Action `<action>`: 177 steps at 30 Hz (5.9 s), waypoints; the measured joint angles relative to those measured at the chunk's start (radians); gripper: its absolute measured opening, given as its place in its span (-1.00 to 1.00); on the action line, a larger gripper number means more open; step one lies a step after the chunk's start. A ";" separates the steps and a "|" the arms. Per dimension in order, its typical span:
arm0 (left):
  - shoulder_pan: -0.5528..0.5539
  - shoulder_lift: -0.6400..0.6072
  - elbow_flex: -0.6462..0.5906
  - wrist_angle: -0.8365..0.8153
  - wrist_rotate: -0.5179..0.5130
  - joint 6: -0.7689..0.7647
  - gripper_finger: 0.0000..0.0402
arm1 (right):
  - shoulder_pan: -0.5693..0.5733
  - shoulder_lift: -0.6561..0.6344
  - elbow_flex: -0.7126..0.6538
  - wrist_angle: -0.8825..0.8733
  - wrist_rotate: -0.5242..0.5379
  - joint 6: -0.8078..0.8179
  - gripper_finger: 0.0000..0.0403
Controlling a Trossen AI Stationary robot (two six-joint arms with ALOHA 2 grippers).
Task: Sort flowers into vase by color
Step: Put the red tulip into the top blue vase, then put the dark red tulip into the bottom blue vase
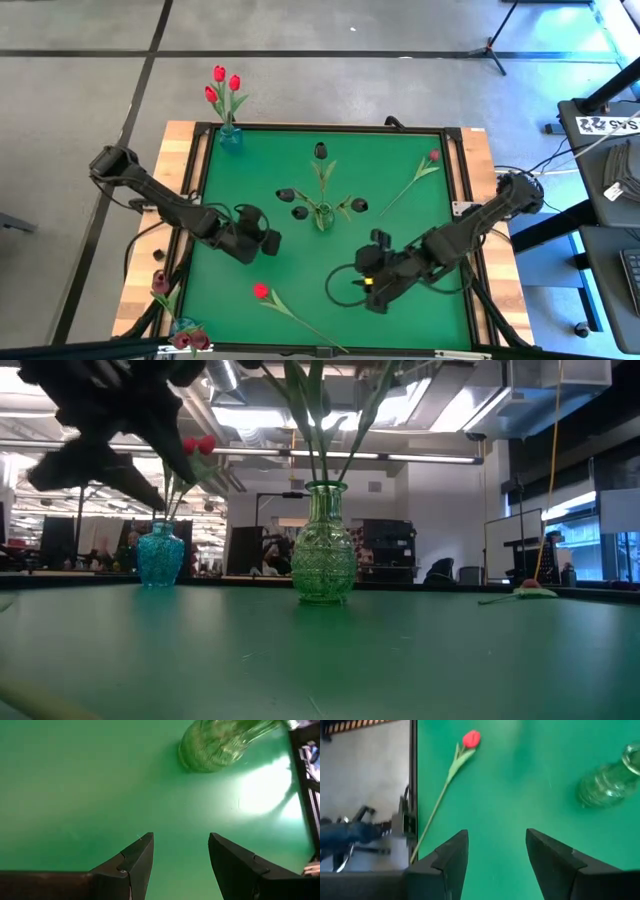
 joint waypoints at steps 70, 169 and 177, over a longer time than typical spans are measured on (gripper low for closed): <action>-0.107 0.509 0.276 0.007 0.653 -0.840 -0.10 | 0.229 -0.095 -0.001 -0.388 0.280 -0.115 -0.02; 1.163 -0.467 0.205 -0.304 -0.156 1.140 -0.28 | -0.308 -0.435 -0.001 -0.101 0.588 -0.117 -0.02; 1.266 -0.467 0.279 -0.575 0.088 1.084 -0.14 | -0.308 -0.435 -0.001 -0.102 0.570 -0.102 -0.02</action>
